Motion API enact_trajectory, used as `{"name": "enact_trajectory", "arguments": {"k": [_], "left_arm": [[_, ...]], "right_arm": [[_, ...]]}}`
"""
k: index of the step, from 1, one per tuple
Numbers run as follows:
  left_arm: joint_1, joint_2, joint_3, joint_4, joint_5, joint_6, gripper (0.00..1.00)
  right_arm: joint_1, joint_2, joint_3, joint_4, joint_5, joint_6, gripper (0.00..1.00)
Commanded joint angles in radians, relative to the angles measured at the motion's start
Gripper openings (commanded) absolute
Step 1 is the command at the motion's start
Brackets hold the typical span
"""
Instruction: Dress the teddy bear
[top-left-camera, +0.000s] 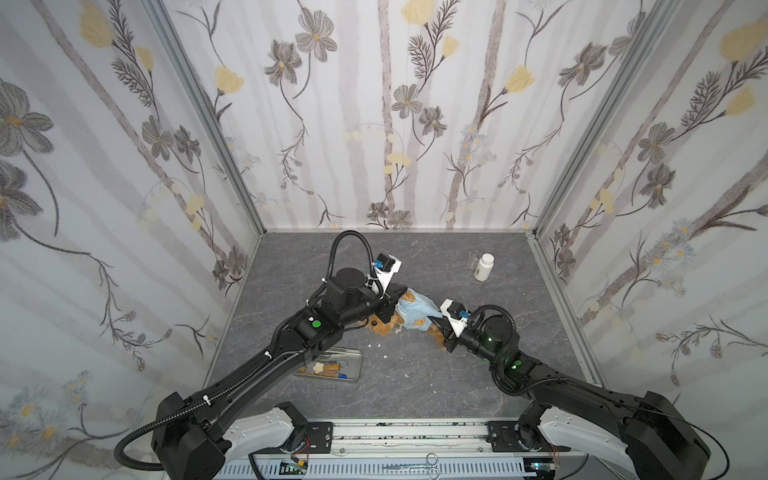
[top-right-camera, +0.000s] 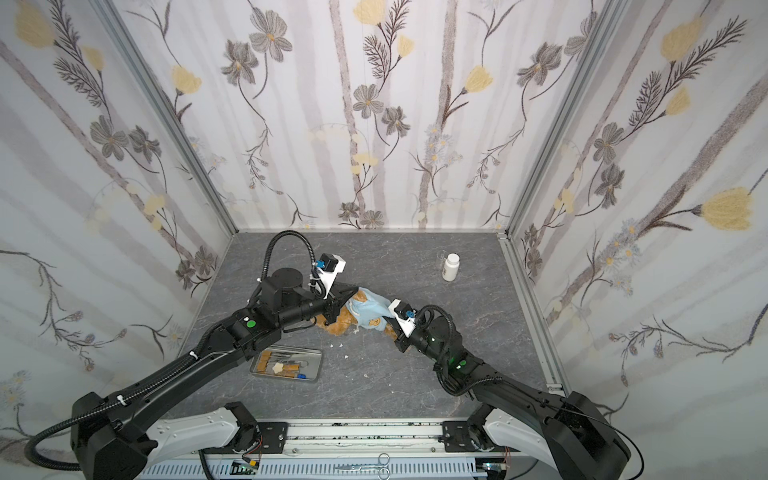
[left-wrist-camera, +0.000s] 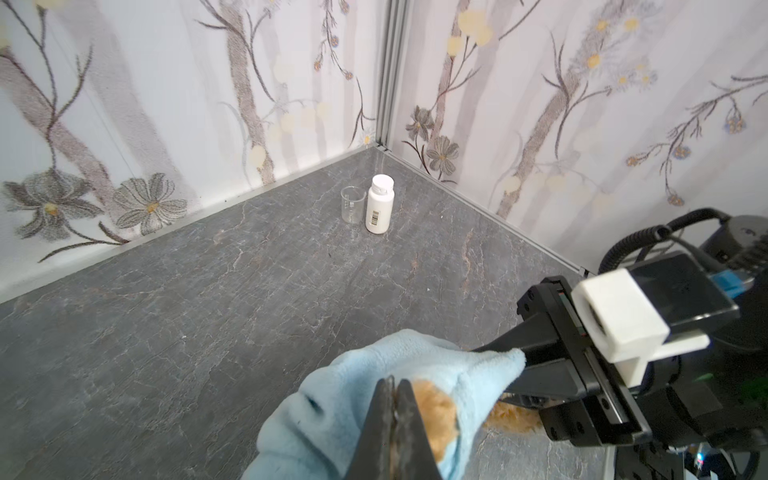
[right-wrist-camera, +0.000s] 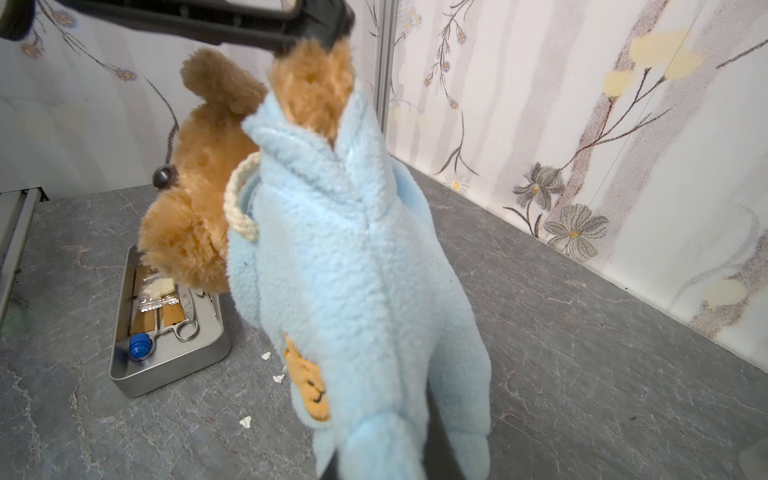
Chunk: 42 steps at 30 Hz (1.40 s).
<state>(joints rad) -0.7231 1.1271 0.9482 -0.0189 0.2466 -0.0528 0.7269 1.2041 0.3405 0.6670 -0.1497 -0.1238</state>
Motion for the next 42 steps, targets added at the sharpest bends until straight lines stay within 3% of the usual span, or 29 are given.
{"name": "enact_trajectory", "arguments": {"k": [1, 4, 6, 7, 10, 12, 20, 25, 32, 39, 42], "left_arm": [[0.021, -0.025, -0.027, 0.195, 0.028, -0.107, 0.00], [0.051, -0.040, -0.056, 0.273, 0.091, -0.192, 0.00], [0.048, -0.037, -0.041, 0.259, 0.114, -0.173, 0.00], [0.039, -0.034, -0.033, 0.239, 0.117, -0.140, 0.00], [-0.008, -0.026, -0.013, 0.145, 0.083, 0.017, 0.23], [-0.052, -0.010, 0.004, 0.066, 0.045, 0.143, 0.33], [-0.179, 0.089, 0.065, -0.087, -0.124, 0.361, 0.42], [-0.225, 0.138, 0.082, -0.100, -0.244, 0.424, 0.40], [-0.247, 0.205, 0.099, -0.104, -0.327, 0.450, 0.33], [-0.246, 0.260, 0.129, -0.101, -0.374, 0.434, 0.16], [-0.245, 0.277, 0.135, -0.098, -0.396, 0.425, 0.04]], "right_arm": [[-0.002, 0.023, 0.018, -0.043, 0.038, 0.010, 0.00], [-0.003, 0.044, 0.035, -0.046, 0.033, 0.012, 0.00], [-0.001, 0.044, 0.040, -0.038, 0.027, 0.011, 0.00], [-0.002, 0.043, 0.044, -0.040, 0.023, 0.012, 0.00], [-0.002, 0.040, 0.055, -0.044, 0.011, 0.013, 0.00], [-0.002, 0.041, 0.062, -0.052, 0.007, 0.012, 0.00], [-0.002, 0.041, 0.068, -0.062, 0.004, 0.008, 0.00], [-0.002, 0.041, 0.071, -0.069, -0.003, 0.006, 0.00], [-0.003, 0.035, 0.059, -0.065, -0.008, 0.012, 0.00], [-0.001, 0.014, 0.048, -0.051, -0.013, 0.019, 0.00], [0.001, 0.005, 0.048, -0.044, -0.010, 0.022, 0.00]]}}
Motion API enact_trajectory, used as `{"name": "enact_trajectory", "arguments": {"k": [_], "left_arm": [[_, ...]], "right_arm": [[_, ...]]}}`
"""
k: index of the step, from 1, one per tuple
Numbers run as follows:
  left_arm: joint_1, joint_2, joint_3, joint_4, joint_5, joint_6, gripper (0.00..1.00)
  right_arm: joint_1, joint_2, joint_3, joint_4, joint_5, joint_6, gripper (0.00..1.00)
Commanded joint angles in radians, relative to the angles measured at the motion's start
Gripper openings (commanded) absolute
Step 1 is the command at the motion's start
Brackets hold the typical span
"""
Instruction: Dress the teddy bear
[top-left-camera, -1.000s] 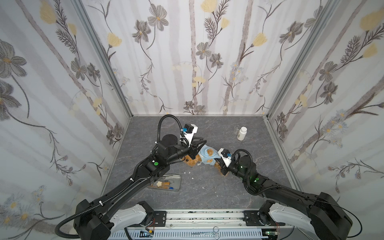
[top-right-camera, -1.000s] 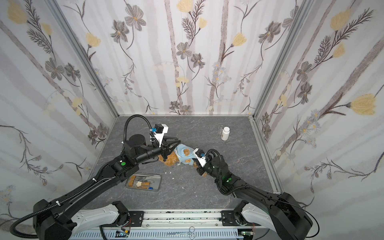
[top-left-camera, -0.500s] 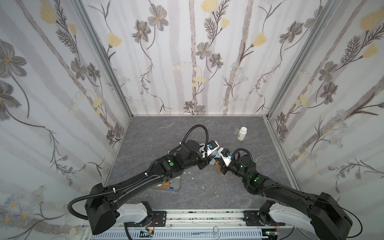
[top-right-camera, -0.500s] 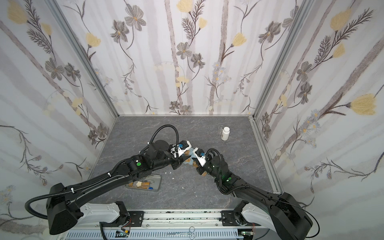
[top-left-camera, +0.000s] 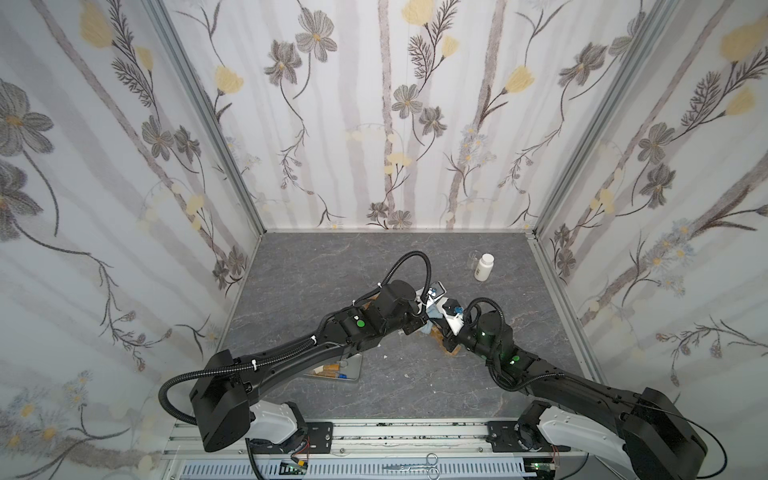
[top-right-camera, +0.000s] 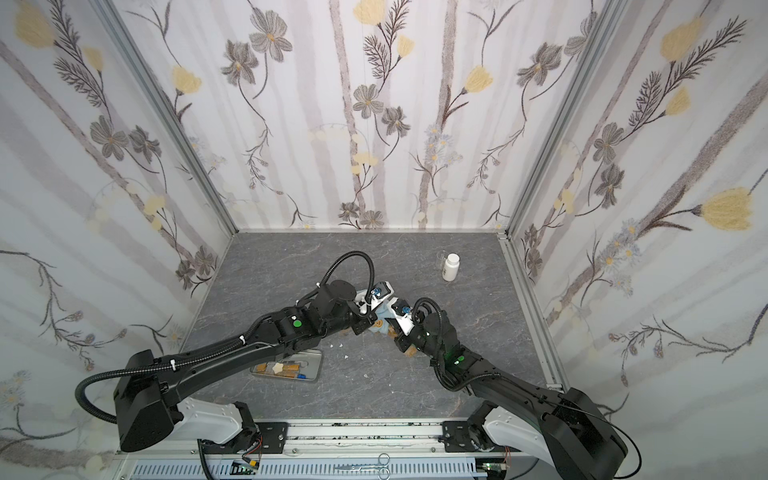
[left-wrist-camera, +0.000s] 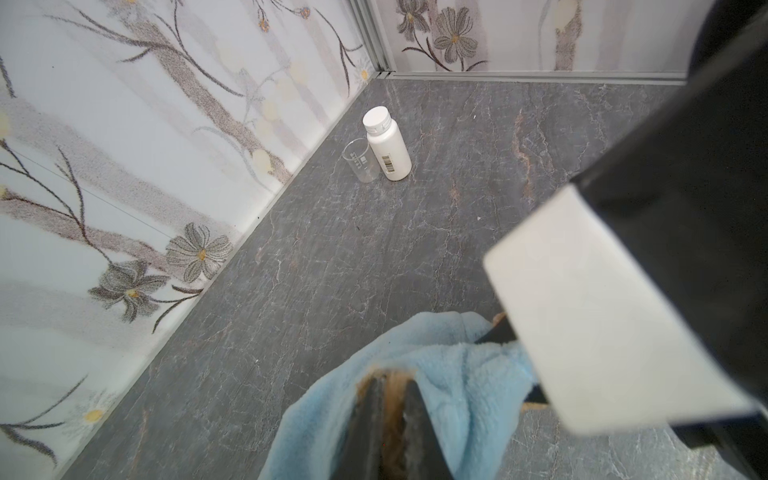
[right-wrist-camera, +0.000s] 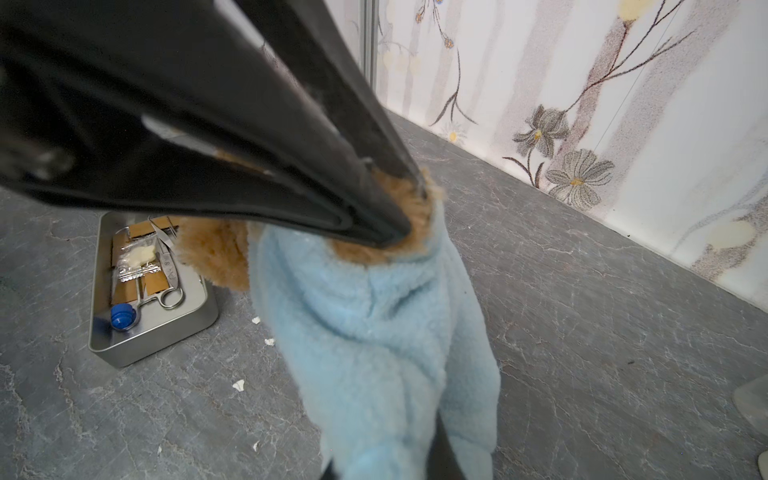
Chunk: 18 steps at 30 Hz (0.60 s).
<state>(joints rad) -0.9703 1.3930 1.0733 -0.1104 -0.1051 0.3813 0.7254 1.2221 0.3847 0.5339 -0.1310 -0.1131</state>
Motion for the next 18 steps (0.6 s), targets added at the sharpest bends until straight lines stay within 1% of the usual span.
{"name": "enact_trajectory", "arguments": {"k": [1, 3, 4, 7, 9, 13, 18], "left_arm": [[0.001, 0.012, 0.011, -0.005, -0.056, -0.015, 0.00], [0.010, 0.011, 0.018, -0.002, -0.074, -0.041, 0.00], [0.023, 0.003, 0.022, 0.004, -0.062, -0.069, 0.00], [0.080, -0.053, 0.008, 0.058, 0.043, -0.186, 0.00], [0.095, -0.083, -0.006, 0.088, 0.068, -0.228, 0.00], [0.112, -0.127, -0.024, 0.123, 0.105, -0.297, 0.00], [0.130, -0.166, -0.045, 0.152, 0.137, -0.340, 0.00]], "right_arm": [[0.003, -0.016, 0.005, 0.091, -0.025, 0.012, 0.00], [0.003, -0.022, 0.003, 0.089, -0.017, 0.012, 0.00], [0.002, -0.024, 0.000, 0.088, -0.011, 0.010, 0.00], [0.003, -0.023, -0.017, 0.096, 0.018, 0.009, 0.00], [0.003, -0.022, -0.030, 0.103, 0.034, 0.013, 0.00], [0.004, -0.012, -0.034, 0.100, 0.047, 0.014, 0.00], [0.012, -0.002, -0.022, 0.081, 0.060, 0.002, 0.00]]}}
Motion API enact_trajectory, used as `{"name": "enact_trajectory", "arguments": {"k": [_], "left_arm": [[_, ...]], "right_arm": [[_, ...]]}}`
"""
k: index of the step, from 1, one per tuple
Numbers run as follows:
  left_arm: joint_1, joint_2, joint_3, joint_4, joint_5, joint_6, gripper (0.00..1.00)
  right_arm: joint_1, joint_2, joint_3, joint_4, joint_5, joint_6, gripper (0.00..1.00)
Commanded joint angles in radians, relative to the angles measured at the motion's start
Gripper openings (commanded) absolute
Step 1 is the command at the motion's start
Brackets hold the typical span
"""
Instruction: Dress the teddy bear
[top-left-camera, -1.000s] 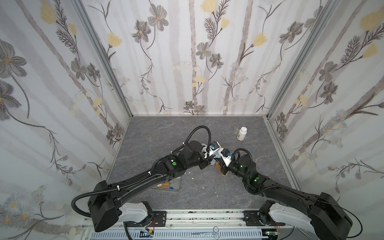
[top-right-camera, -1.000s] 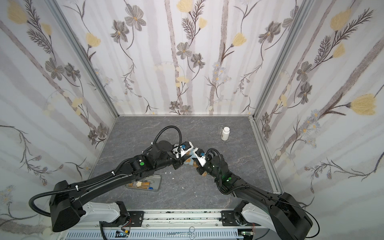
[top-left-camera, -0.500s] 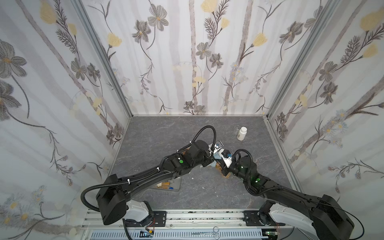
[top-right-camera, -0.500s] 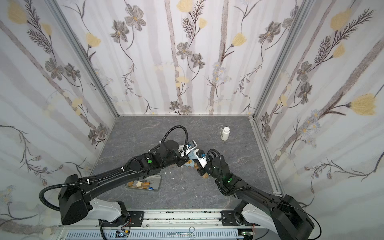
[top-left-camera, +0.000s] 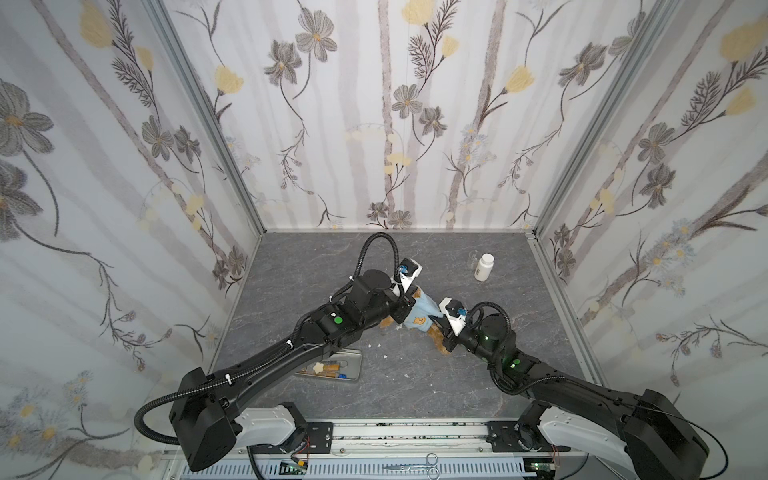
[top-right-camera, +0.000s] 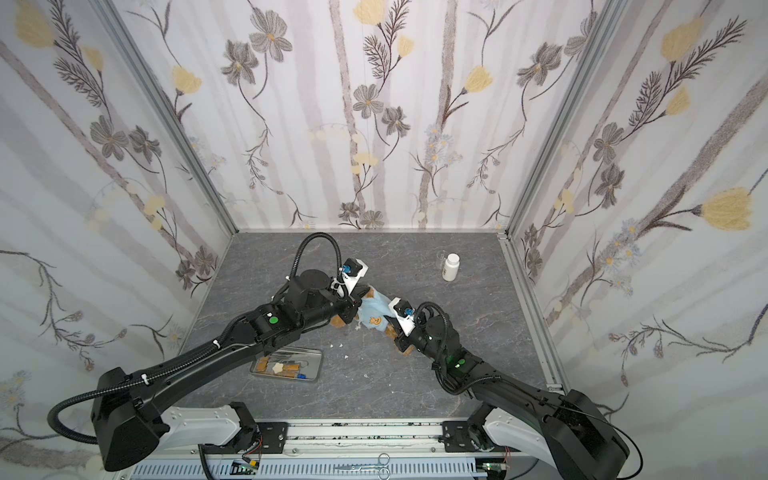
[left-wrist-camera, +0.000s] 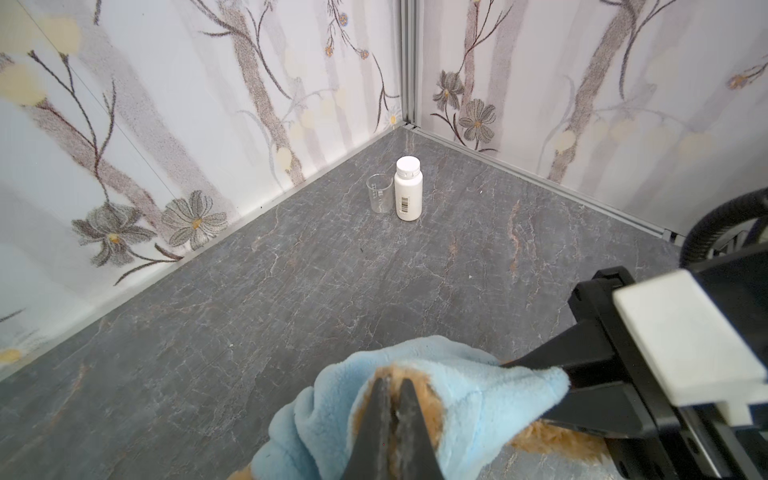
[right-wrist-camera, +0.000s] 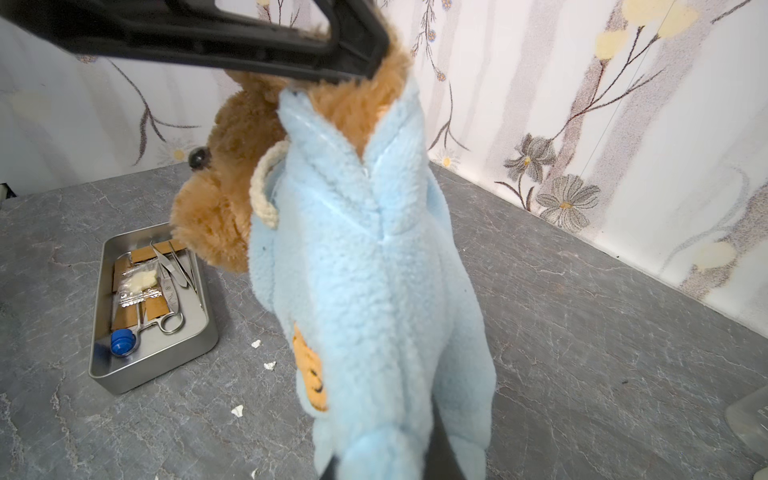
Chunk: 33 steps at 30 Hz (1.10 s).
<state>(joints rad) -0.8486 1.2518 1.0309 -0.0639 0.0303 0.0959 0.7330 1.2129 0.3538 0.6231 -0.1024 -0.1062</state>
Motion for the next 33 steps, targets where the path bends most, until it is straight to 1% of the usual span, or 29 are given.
{"name": "enact_trajectory", "arguments": {"k": [1, 3, 7, 8, 9, 10, 12, 14, 18, 20, 22, 26, 30, 33], "left_arm": [[0.008, -0.029, -0.003, 0.106, 0.019, -0.055, 0.00], [0.006, -0.036, -0.007, 0.109, 0.087, -0.040, 0.00], [-0.034, -0.049, -0.024, 0.105, 0.130, 0.058, 0.00], [-0.037, -0.051, -0.026, 0.101, 0.151, 0.071, 0.00], [-0.040, -0.054, -0.028, 0.098, 0.194, 0.081, 0.00], [-0.041, -0.057, -0.027, 0.101, 0.228, 0.075, 0.00], [-0.040, -0.050, -0.015, 0.106, 0.250, 0.031, 0.00], [-0.035, -0.046, -0.006, 0.114, 0.238, -0.009, 0.00], [0.000, -0.052, -0.004, 0.175, 0.226, -0.136, 0.00], [0.013, -0.059, -0.009, 0.198, 0.200, -0.178, 0.00], [0.029, -0.067, -0.012, 0.202, 0.165, -0.192, 0.00], [0.044, -0.074, -0.028, 0.205, 0.141, -0.211, 0.00], [0.065, -0.089, -0.047, 0.208, 0.086, -0.241, 0.00], [0.073, -0.099, -0.059, 0.210, 0.070, -0.258, 0.00]], "right_arm": [[0.006, 0.009, 0.011, -0.011, 0.032, -0.006, 0.00], [0.007, 0.011, 0.017, -0.020, 0.029, -0.008, 0.00], [0.007, 0.021, 0.036, -0.031, 0.020, -0.004, 0.00], [0.007, 0.028, 0.042, -0.033, 0.017, -0.004, 0.00], [0.008, 0.039, 0.051, -0.045, 0.017, -0.001, 0.00], [0.007, 0.047, 0.058, -0.049, 0.016, 0.003, 0.00], [0.008, 0.060, 0.058, -0.047, 0.016, 0.005, 0.00], [0.008, 0.070, 0.050, -0.033, 0.017, 0.007, 0.00], [0.009, 0.104, 0.048, -0.031, 0.017, 0.003, 0.00], [0.010, 0.111, 0.042, -0.024, 0.015, 0.000, 0.00], [0.012, 0.108, 0.038, -0.019, 0.008, -0.004, 0.00], [0.012, 0.100, 0.042, -0.031, 0.003, -0.018, 0.00], [0.012, 0.104, 0.053, -0.056, 0.011, -0.031, 0.00], [0.012, 0.106, 0.057, -0.064, 0.023, -0.031, 0.00]]}}
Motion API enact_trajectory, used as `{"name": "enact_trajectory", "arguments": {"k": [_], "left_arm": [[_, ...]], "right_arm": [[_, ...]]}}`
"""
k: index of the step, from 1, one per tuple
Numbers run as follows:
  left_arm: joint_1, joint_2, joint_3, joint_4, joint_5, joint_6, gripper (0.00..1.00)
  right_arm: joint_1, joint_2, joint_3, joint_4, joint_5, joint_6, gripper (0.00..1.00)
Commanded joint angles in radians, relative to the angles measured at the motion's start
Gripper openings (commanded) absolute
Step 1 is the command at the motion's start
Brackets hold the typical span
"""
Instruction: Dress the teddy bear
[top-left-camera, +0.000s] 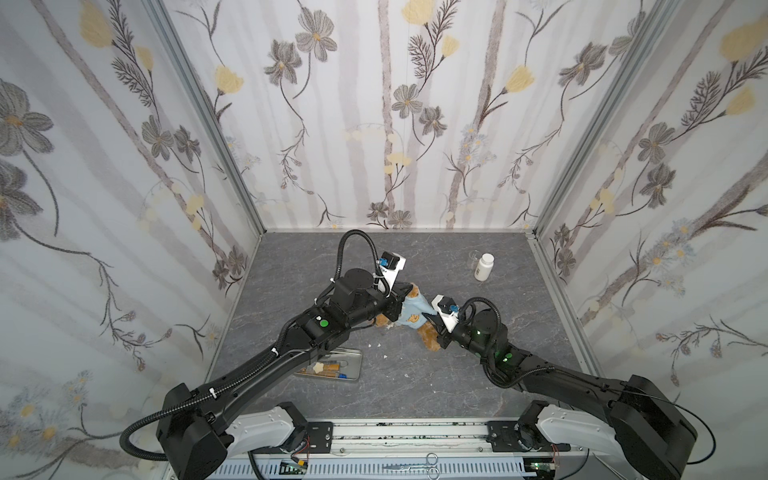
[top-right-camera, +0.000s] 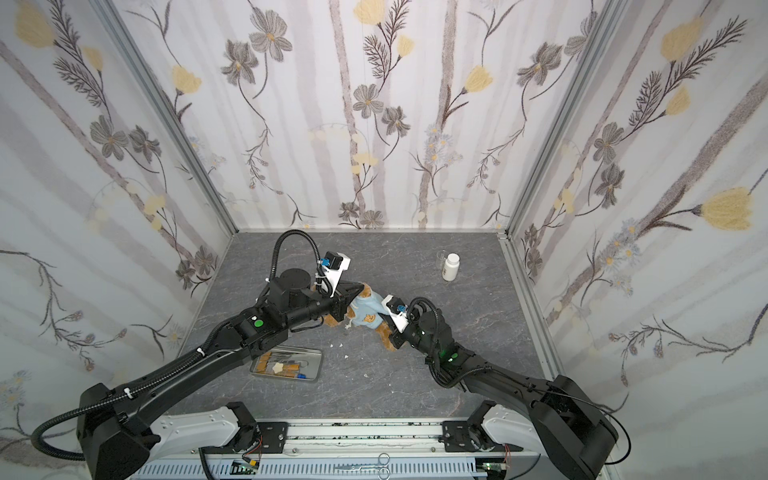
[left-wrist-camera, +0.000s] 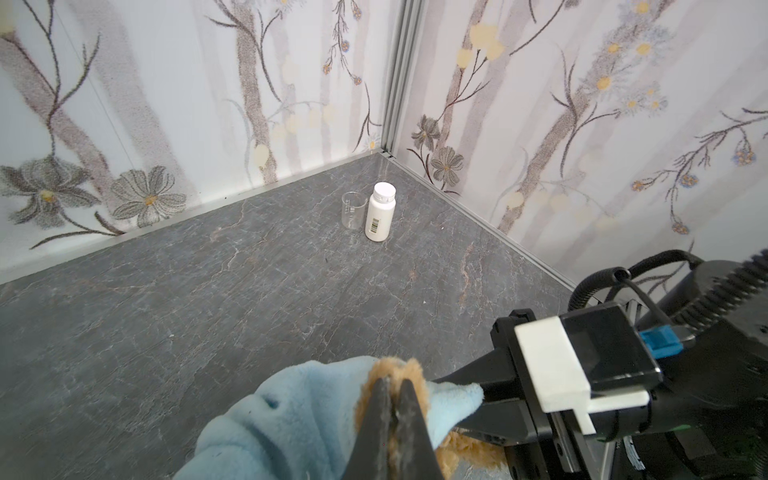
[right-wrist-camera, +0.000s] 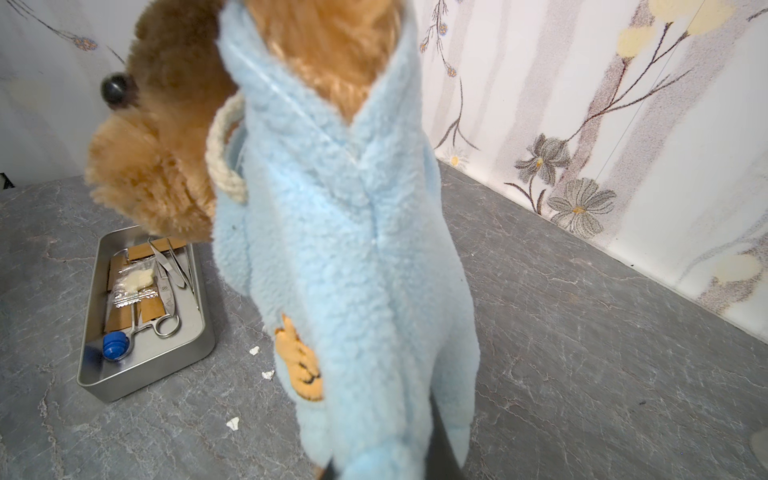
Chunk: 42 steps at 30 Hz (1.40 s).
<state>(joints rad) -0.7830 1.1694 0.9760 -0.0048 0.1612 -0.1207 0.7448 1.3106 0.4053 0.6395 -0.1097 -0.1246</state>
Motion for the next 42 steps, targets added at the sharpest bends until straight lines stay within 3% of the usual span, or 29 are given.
{"name": "enact_trajectory", "arguments": {"k": [1, 4, 14, 20, 31, 34, 35, 36, 38, 42], "left_arm": [[0.007, -0.015, -0.005, 0.152, -0.032, -0.036, 0.00], [-0.018, 0.009, -0.007, 0.160, 0.101, 0.004, 0.00], [0.000, 0.014, -0.022, 0.249, 0.241, -0.049, 0.00], [0.121, -0.060, -0.059, 0.318, 0.250, -0.171, 0.00], [0.146, -0.086, -0.072, 0.316, 0.186, -0.192, 0.00], [0.145, -0.081, -0.074, 0.306, 0.214, -0.160, 0.00], [0.146, -0.077, -0.073, 0.294, 0.243, -0.137, 0.06], [0.146, -0.073, -0.074, 0.284, 0.264, -0.114, 0.22], [0.145, -0.073, -0.068, 0.241, 0.282, -0.049, 0.40], [0.142, -0.077, -0.072, 0.143, 0.239, 0.091, 0.52]], "right_arm": [[0.000, 0.010, 0.011, -0.087, 0.029, -0.012, 0.00], [0.002, 0.018, 0.030, -0.080, 0.005, -0.007, 0.00], [0.023, 0.056, 0.050, -0.084, 0.009, -0.006, 0.00], [0.018, 0.061, 0.024, -0.084, 0.031, -0.009, 0.00], [0.014, 0.080, 0.032, -0.097, 0.014, -0.006, 0.00], [0.012, 0.071, 0.031, -0.088, 0.001, 0.000, 0.00], [0.011, 0.065, 0.032, -0.083, -0.008, 0.004, 0.00], [0.010, 0.060, 0.035, -0.078, -0.017, 0.006, 0.00], [0.011, 0.055, 0.044, -0.078, -0.027, 0.007, 0.00], [0.009, 0.051, 0.043, -0.073, -0.038, 0.008, 0.00]]}}
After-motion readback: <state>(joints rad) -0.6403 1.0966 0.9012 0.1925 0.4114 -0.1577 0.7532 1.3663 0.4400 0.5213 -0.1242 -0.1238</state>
